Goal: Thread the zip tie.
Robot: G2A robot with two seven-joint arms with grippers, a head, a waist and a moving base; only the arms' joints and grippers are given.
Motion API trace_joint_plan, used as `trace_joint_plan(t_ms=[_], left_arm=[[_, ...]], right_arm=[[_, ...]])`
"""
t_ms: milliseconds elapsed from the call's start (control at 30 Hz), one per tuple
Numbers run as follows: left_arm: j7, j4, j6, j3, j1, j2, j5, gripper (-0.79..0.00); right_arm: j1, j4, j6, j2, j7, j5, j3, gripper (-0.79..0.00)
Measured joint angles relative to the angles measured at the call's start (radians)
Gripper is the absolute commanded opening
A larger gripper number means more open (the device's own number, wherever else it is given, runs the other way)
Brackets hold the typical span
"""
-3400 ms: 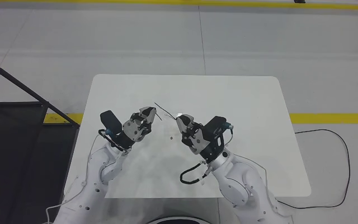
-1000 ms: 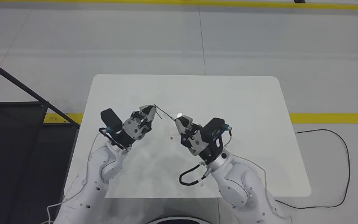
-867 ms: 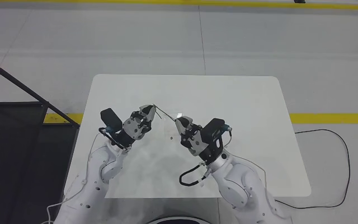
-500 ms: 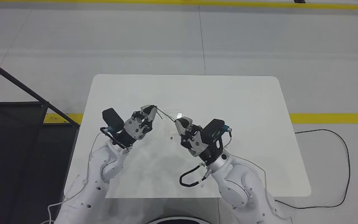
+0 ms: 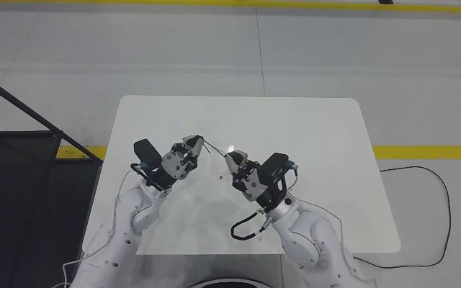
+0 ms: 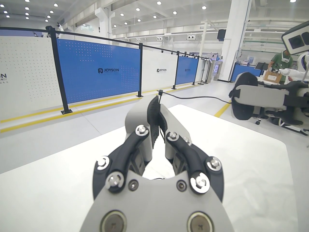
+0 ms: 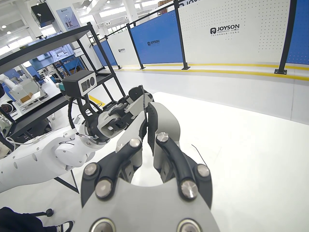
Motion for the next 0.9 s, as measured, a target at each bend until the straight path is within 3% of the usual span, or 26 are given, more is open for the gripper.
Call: trace_joint_plan(t_ms=[900], left_arm=[[0.002, 0.000, 0.007, -0.002, 0.002, -0.003, -0.010, -0.785]], right_arm=[[-0.010, -0.001, -0.007, 0.000, -0.006, -0.007, 0.003, -0.785]])
